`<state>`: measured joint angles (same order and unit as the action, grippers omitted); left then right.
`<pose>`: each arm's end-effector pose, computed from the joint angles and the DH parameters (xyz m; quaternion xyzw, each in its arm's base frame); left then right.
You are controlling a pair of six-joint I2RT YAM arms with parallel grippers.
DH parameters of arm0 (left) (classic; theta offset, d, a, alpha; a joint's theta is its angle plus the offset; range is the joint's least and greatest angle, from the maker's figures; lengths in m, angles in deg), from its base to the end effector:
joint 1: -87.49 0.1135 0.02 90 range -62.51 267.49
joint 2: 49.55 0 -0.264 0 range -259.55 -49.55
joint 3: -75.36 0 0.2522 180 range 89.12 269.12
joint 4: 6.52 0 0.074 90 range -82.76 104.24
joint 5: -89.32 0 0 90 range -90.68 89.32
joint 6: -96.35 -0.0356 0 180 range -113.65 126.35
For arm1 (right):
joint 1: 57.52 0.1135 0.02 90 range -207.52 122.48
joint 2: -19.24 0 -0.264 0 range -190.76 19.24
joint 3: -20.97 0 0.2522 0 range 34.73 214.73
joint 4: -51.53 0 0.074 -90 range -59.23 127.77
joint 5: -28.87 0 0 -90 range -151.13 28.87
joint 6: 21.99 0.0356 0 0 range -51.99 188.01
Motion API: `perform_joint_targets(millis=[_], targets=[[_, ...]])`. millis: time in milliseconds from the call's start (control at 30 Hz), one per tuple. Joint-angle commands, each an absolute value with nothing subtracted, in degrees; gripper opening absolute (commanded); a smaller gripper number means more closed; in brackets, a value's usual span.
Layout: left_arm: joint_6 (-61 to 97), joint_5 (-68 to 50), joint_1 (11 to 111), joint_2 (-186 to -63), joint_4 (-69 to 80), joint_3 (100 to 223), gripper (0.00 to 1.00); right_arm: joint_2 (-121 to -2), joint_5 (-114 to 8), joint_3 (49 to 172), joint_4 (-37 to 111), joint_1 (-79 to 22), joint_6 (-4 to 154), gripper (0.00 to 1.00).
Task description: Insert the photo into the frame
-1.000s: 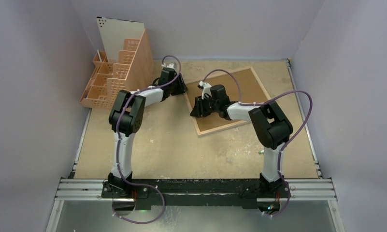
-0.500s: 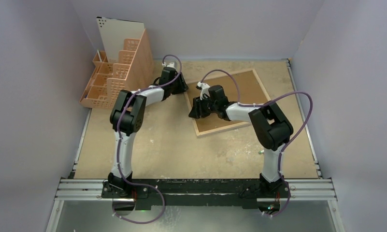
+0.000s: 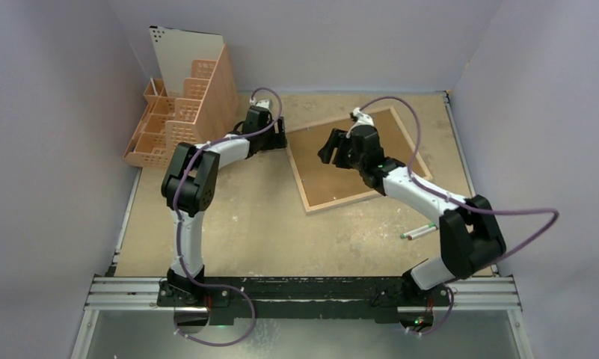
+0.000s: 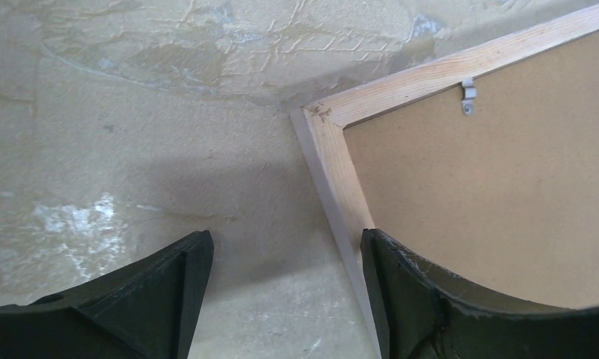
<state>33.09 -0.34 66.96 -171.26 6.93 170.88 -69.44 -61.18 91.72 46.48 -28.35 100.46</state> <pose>0.4397 -0.1644 0.1569 -0.0503 0.9036 -0.1681 0.3908 0.3098 0.1729 0.2570 0.0241 0.8334 0.2825 0.4744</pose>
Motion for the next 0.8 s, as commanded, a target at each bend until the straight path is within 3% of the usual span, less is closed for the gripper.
perform_joint_targets(millis=[0, 400, 767], targets=[[25.0, 0.1, 67.2, -169.3, 5.9, 173.4, 0.76, -62.4, -72.8, 85.4, 38.9, -30.2, 110.1, 0.72], [19.3, -12.0, 66.8, -182.0, -2.7, 189.3, 0.77, -44.2, -74.5, 67.9, 30.7, -33.3, 119.9, 0.83], [17.0, -22.4, 67.2, -189.3, 1.7, 195.6, 0.73, -46.3, -68.1, 65.4, 32.7, -35.6, 120.8, 0.82]])
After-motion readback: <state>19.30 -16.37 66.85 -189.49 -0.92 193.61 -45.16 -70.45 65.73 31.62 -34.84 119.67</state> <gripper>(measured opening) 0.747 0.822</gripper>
